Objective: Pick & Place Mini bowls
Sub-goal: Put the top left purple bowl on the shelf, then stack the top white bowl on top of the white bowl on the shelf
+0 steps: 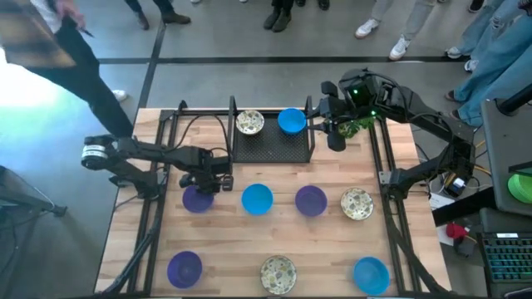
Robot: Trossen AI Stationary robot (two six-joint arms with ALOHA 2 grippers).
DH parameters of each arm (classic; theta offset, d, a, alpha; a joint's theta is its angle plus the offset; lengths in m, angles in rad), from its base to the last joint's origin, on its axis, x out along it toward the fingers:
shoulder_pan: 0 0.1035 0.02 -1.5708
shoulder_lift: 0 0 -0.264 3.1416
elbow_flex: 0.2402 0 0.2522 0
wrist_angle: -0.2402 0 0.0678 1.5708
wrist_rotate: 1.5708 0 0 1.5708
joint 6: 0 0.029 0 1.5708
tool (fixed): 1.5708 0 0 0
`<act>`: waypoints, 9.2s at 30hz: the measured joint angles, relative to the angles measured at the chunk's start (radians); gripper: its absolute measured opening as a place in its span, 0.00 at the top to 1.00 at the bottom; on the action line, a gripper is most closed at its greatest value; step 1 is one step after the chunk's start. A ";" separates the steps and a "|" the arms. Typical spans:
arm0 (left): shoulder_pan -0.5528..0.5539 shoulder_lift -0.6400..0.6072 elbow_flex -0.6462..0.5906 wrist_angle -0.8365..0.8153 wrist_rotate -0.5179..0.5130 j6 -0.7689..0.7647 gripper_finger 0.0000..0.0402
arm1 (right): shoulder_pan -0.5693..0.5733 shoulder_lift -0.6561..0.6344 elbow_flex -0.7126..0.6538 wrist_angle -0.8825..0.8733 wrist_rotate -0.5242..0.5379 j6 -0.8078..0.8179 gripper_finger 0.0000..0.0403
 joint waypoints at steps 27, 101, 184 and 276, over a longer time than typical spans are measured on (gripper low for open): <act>-0.003 0.000 0.099 -0.081 0.017 0.096 1.00 | 0.000 -0.001 0.000 0.001 0.000 0.013 0.68; 0.115 0.688 1.104 -0.349 -0.226 1.710 1.00 | 0.000 -0.069 0.000 0.022 0.008 0.150 0.68; 0.140 0.540 1.185 -0.320 -0.270 1.407 0.81 | 0.000 -0.106 0.000 -0.171 0.008 0.274 0.68; 0.068 0.234 1.183 -0.287 -0.527 1.414 0.81 | 0.079 0.080 -0.941 -0.210 -0.027 0.779 0.68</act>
